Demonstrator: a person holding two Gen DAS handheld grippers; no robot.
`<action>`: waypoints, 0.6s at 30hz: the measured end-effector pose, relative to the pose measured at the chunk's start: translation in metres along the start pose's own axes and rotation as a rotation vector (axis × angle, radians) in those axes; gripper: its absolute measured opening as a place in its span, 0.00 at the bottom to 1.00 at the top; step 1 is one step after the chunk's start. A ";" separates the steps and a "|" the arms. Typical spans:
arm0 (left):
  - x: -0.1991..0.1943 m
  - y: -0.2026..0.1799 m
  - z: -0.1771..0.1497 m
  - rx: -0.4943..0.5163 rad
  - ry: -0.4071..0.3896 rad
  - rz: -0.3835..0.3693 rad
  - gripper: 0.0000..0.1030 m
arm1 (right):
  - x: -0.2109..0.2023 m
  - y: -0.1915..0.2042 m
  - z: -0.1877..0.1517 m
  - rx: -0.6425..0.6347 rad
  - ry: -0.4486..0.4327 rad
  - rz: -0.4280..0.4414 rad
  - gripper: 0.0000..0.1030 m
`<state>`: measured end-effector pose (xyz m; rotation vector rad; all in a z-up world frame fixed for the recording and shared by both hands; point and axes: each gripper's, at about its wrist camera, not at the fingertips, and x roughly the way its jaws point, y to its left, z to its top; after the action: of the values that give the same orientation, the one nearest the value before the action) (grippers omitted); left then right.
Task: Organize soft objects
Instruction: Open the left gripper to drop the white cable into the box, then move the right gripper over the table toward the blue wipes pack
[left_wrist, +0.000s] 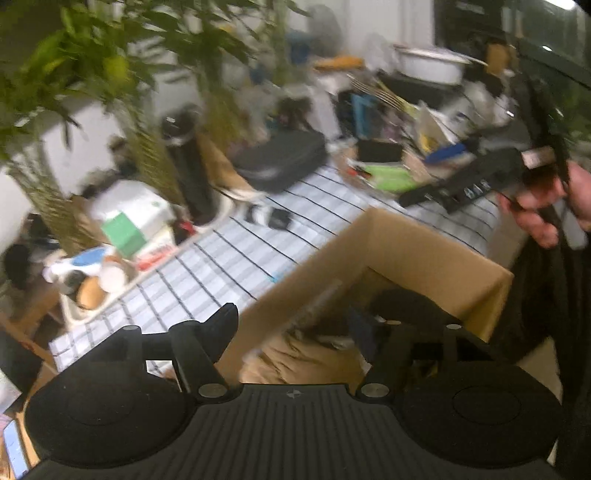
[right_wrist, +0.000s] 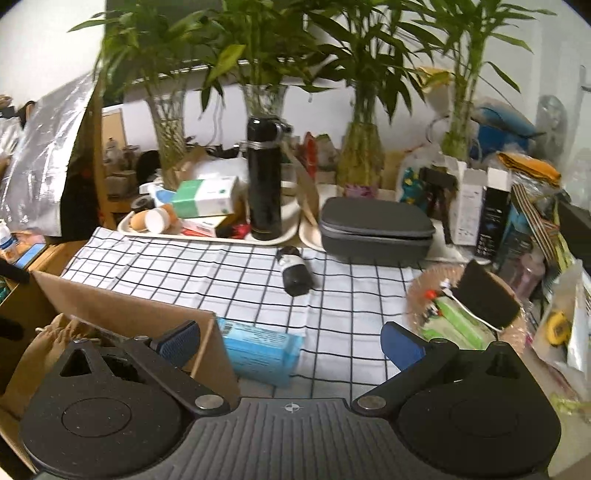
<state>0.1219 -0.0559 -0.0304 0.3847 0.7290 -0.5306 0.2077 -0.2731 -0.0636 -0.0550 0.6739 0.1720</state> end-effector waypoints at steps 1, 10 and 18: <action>0.001 0.003 0.001 -0.016 -0.003 0.011 0.63 | 0.001 -0.001 0.000 0.007 0.003 -0.007 1.00; 0.013 0.022 0.005 -0.096 -0.003 0.065 0.63 | 0.010 -0.005 0.001 0.034 0.037 -0.058 1.00; 0.020 0.042 0.005 -0.147 -0.020 0.074 0.63 | 0.014 -0.010 0.003 0.073 0.050 -0.075 1.00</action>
<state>0.1618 -0.0313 -0.0350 0.2676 0.7268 -0.4075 0.2222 -0.2808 -0.0704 -0.0146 0.7264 0.0743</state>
